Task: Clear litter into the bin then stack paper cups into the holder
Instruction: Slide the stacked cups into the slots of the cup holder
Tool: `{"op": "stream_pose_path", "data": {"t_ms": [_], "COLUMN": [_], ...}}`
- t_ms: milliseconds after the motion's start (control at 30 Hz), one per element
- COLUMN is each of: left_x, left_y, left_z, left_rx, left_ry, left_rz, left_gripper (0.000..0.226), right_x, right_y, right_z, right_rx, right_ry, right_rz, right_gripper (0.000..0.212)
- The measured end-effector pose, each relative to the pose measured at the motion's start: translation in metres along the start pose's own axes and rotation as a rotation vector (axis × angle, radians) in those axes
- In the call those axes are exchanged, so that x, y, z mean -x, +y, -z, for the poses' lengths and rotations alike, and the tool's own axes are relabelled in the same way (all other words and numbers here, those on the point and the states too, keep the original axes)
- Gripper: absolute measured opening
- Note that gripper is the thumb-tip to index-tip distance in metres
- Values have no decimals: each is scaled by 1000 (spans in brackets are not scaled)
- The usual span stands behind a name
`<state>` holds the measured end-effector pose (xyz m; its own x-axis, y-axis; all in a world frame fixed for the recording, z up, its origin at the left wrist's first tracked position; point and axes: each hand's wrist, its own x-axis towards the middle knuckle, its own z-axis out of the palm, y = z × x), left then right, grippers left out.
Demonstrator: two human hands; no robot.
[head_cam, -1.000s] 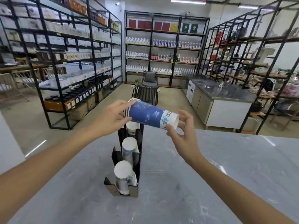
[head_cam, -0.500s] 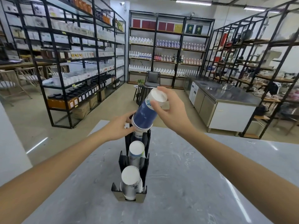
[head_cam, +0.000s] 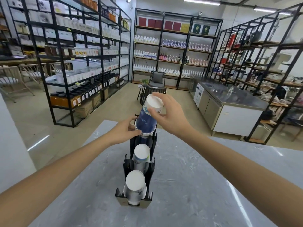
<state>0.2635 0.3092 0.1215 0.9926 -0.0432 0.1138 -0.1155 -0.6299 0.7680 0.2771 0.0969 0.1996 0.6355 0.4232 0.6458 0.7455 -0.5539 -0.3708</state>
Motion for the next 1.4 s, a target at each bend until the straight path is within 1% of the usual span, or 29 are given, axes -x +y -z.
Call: {"op": "stream_pose_path", "data": {"t_ms": [167, 267, 400, 467, 567, 800, 1000, 1133, 1300, 1400], "left_x": [-8, -12, -12, -10, -7, -3, -9, -9, -3, 1], "left_y": [-11, -16, -20, -18, -15, -18, -26, -26, -20, -15], "left_z": [-7, -9, -10, -9, -6, -8, -15, -14, -2, 11], "left_rx": [16, 30, 93, 131, 141, 165, 78, 2, -225, -349], "left_ry": [-40, -61, -88, -73, -28, 43, 60, 58, 27, 30], "left_rz": [46, 64, 28, -15, -77, -124, -157, -159, -193, -282], "left_gripper": [67, 65, 60, 54, 54, 47, 46, 50, 57, 58], "right_x": [0, -1, 4, 9, 15, 23, 23, 22, 21, 18], "right_y": [6, 12, 21, 25, 31, 42, 46, 44, 37, 33], "right_z": [-8, -15, -30, -39, -51, -71, -77, -75, -62, -49], "right_rx": [15, 31, 43, 46, 34, 17, 9, 34, 108, 160], "right_ry": [-35, -56, -108, -144, -171, -188, -197, -232, -280, -275], "right_rz": [13, -16, -50, -41, -44, -91, -135, -143, -130, -90], "right_gripper": [50, 51, 54, 54, 52, 51, 53, 57, 64, 62]}}
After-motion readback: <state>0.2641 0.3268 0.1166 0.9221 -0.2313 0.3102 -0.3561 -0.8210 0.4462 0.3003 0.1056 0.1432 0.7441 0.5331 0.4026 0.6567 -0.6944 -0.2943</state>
